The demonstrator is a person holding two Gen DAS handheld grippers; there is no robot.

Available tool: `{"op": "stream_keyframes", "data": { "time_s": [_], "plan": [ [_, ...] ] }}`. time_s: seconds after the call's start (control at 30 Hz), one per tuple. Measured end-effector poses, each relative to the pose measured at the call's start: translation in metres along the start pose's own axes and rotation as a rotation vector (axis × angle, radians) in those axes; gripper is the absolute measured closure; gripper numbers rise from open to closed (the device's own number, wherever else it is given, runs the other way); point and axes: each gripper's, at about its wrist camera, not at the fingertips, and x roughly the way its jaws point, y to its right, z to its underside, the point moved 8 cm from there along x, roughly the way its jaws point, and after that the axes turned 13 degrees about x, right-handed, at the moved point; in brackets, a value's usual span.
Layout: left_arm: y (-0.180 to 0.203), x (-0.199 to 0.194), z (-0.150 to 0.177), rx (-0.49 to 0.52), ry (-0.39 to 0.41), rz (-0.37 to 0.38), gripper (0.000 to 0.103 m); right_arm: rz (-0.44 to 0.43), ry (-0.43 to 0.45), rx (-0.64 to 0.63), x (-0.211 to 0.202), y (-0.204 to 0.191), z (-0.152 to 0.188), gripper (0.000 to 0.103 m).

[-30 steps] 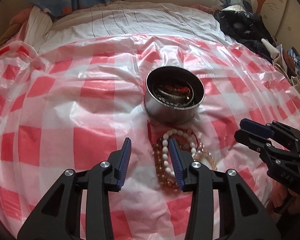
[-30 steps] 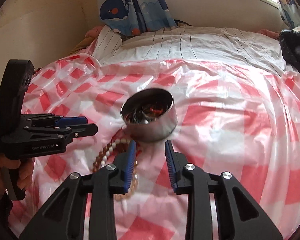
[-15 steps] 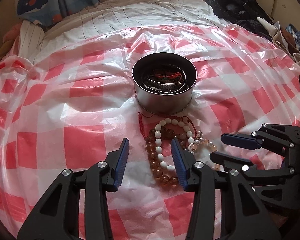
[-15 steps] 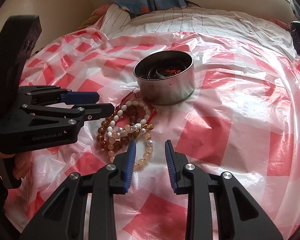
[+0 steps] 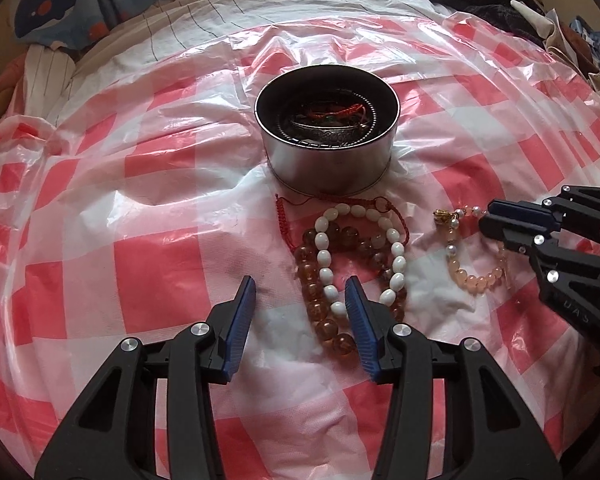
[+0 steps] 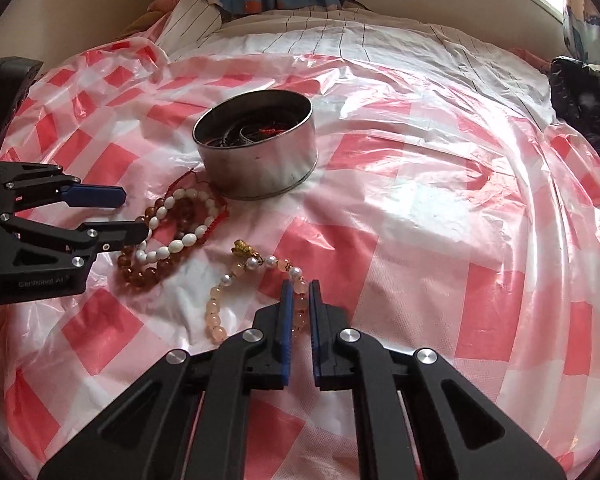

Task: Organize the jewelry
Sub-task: 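Grasp the white-and-brown bead bracelet with the left gripper while the right grasps the peach bead bracelet, then lift both bead bracelets and carry them toward the silver tin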

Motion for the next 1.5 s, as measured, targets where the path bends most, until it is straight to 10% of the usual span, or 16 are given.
{"op": "stream_keyframes", "data": {
  "time_s": [0.1, 0.4, 0.47, 0.67, 0.8, 1.13, 1.37, 1.43, 1.5],
  "plan": [
    [-0.001, -0.002, -0.006, -0.018, 0.039, -0.007, 0.059, 0.003, 0.003, -0.017, -0.001, -0.004, 0.001, 0.066],
    [0.004, 0.014, -0.03, 0.114, 0.089, -0.185, 0.062, -0.008, -0.017, -0.021, 0.005, -0.009, 0.005, 0.063],
    [0.007, 0.017, -0.029, 0.108, 0.058, -0.143, 0.094, -0.016, -0.023, -0.025, 0.006, -0.011, 0.006, 0.063],
    [-0.015, -0.001, -0.019, -0.115, 0.081, 0.056, 0.097, -0.038, -0.035, -0.028, 0.007, -0.014, 0.008, 0.063],
    [-0.03, -0.017, -0.015, -0.211, 0.129, 0.125, 0.097, -0.05, -0.034, -0.019, 0.006, -0.014, 0.007, 0.065],
    [-0.041, -0.004, -0.003, -0.197, 0.051, 0.032, 0.096, -0.052, -0.023, 0.022, 0.004, -0.006, 0.002, 0.071],
    [-0.034, 0.01, 0.001, -0.183, 0.024, 0.042, 0.064, -0.039, -0.037, -0.011, 0.009, -0.009, 0.006, 0.069],
    [-0.032, 0.011, 0.001, -0.164, 0.02, 0.031, 0.066, -0.056, -0.04, -0.011, 0.008, -0.011, 0.007, 0.083],
    [-0.03, 0.011, 0.001, -0.137, 0.005, 0.022, 0.093, -0.077, -0.039, 0.002, 0.007, -0.011, 0.007, 0.095]
  ]
}}
